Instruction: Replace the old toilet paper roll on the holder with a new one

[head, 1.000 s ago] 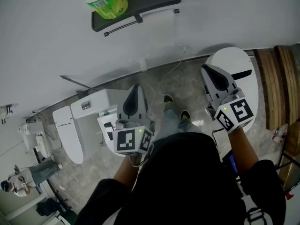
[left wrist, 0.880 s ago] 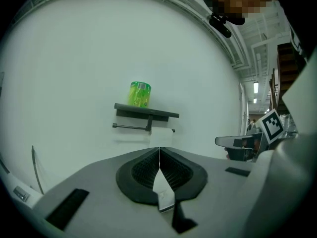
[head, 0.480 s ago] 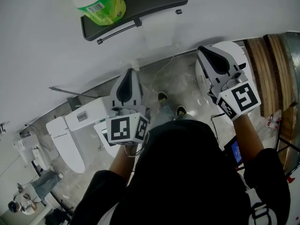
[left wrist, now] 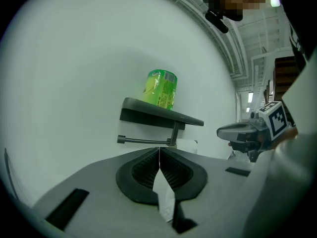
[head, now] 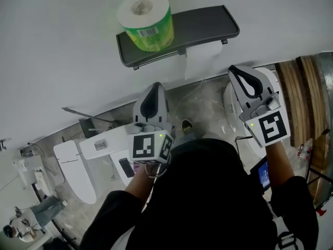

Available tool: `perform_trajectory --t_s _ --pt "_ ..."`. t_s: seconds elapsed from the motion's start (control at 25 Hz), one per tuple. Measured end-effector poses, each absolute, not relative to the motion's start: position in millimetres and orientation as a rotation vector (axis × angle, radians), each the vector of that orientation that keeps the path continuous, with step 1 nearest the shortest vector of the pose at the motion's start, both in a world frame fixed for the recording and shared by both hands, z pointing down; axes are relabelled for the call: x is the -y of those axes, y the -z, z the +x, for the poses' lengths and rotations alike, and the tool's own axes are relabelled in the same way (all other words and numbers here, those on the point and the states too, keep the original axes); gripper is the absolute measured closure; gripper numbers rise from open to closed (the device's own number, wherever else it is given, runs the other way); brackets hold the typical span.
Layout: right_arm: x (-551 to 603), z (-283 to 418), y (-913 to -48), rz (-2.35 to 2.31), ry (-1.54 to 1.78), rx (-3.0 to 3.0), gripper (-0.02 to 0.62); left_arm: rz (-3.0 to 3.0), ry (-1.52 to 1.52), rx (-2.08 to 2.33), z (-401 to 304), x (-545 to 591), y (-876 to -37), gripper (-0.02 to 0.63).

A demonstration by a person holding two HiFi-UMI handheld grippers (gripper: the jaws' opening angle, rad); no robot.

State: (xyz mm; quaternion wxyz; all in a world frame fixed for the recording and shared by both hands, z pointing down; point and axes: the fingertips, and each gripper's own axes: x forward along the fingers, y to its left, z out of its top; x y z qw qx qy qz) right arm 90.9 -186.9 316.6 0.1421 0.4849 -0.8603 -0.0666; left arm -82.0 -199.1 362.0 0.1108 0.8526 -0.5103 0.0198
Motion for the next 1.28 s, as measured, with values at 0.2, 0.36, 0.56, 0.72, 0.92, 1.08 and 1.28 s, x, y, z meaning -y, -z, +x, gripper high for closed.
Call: perform_trajectory --t_s 0.2,0.36,0.56,0.72,0.92,1.08,1.28 --pt "197 82 -329 1.301 0.249 2.373 0.575 2.509 -0.047 1.478 -86 210 -363 0.583" --pt "202 84 -334 1.283 0.241 2.33 0.574 2.509 -0.047 1.465 -87 216 -366 0.583" --pt "210 88 -336 1.235 0.317 2.273 0.572 2.506 -0.052 1.458 -84 221 -371 0.583" --pt "215 88 -342 1.193 0.356 2.244 0.564 2.504 -0.06 1.469 -80 224 -372 0.583" --pt "222 80 -357 1.089 0.353 2.235 0.42 2.495 -0.069 1.504 -79 231 -370 0.583" --pt "227 77 -371 1.028 0.402 2.162 0.34 2.487 -0.077 1.522 -78 235 -370 0.583" --pt "241 66 -385 0.96 0.567 2.025 0.298 2.48 -0.073 1.537 -78 237 -370 0.583"
